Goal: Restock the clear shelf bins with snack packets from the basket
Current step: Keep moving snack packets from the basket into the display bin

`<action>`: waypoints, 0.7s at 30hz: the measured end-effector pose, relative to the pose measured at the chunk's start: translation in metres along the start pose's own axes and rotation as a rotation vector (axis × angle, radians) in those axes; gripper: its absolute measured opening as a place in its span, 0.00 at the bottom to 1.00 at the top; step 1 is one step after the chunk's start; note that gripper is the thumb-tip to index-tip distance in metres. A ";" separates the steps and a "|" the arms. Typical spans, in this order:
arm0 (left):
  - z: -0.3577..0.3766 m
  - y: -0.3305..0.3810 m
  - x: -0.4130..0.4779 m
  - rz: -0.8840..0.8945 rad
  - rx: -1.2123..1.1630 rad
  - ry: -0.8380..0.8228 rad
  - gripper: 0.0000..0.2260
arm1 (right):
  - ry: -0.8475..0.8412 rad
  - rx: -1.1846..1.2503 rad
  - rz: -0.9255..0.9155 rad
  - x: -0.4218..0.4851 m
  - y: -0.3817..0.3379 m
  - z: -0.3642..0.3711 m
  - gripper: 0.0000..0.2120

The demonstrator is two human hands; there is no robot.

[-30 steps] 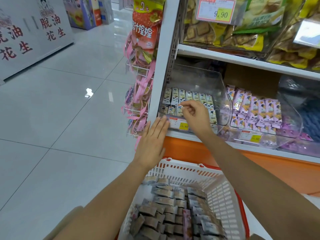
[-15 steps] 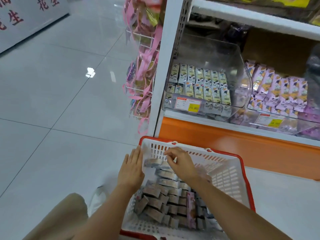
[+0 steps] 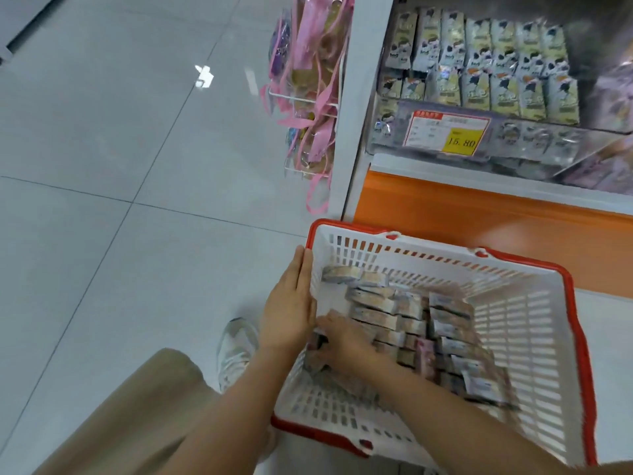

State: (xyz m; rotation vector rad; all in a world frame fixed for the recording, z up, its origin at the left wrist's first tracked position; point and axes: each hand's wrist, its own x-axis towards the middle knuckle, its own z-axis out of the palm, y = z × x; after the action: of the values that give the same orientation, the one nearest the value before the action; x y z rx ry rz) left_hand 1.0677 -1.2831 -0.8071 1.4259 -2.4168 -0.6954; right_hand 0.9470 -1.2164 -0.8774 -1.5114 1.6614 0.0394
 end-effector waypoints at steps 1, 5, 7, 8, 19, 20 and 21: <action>0.000 0.000 0.000 0.001 -0.011 -0.002 0.33 | 0.021 -0.033 0.000 0.001 -0.002 0.006 0.20; 0.001 -0.001 -0.001 -0.024 -0.016 -0.005 0.31 | 0.167 0.046 0.018 0.000 -0.010 0.011 0.08; 0.001 0.000 -0.001 -0.022 -0.017 -0.007 0.31 | 0.225 0.141 0.034 -0.002 -0.010 0.010 0.04; 0.001 0.000 -0.001 -0.017 -0.015 -0.011 0.31 | 0.237 0.194 0.044 -0.001 -0.009 0.009 0.05; 0.000 0.000 -0.001 -0.019 0.059 -0.034 0.29 | 0.425 0.535 0.018 -0.027 -0.002 -0.081 0.16; 0.000 0.000 -0.002 -0.031 0.071 -0.043 0.29 | 0.434 0.535 0.026 -0.031 -0.001 -0.090 0.18; -0.001 0.002 -0.001 -0.042 0.077 -0.045 0.28 | 0.444 0.531 0.033 -0.037 -0.002 -0.100 0.17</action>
State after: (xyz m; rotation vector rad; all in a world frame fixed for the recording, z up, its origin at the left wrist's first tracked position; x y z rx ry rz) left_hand 1.0674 -1.2816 -0.8058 1.5102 -2.4802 -0.6571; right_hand 0.8886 -1.2422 -0.7914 -1.1294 1.8430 -0.7114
